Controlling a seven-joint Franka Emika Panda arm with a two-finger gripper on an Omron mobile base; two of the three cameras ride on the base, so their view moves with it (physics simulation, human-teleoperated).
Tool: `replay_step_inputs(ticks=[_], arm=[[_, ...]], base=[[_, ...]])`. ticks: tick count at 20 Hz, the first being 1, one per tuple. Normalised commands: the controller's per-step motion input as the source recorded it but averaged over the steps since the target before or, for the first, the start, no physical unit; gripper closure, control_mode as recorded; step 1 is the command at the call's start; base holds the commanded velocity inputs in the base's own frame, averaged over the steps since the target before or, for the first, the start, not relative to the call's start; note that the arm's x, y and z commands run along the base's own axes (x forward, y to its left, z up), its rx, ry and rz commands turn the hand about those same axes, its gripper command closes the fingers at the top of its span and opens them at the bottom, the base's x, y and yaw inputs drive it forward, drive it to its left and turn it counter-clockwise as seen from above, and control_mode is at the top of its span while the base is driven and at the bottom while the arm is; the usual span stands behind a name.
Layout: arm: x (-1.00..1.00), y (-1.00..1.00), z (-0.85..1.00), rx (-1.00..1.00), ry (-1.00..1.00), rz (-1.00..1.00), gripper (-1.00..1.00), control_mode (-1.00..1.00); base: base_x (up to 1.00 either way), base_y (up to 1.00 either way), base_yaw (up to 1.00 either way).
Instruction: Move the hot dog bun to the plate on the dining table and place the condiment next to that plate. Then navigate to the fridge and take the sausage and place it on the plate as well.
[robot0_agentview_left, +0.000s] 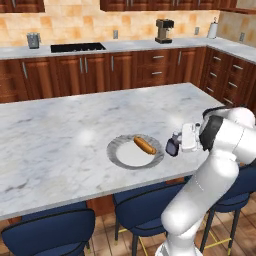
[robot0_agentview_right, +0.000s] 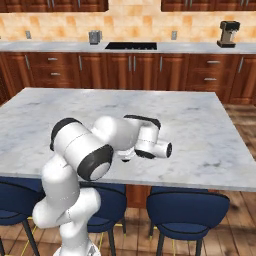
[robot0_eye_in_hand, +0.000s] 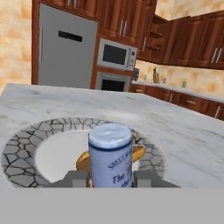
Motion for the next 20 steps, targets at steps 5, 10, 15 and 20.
replay_step_inputs(ticks=[5,10,15,20], arm=[[0.43,-0.09,-0.44,0.0,0.0,0.0,1.0,-1.0],[0.08,-0.1,-0.3,0.0,0.0,0.0,-1.0,-1.0],[-0.41,0.08,-0.01,-0.01,-0.02,0.0,-1.0,-1.0],[-0.68,0.49,0.0,-0.07,-0.08,0.0,-1.0,-1.0]], base=[[0.0,0.0,0.0],[0.0,0.0,0.0],[0.0,0.0,0.0],[0.0,0.0,0.0]])
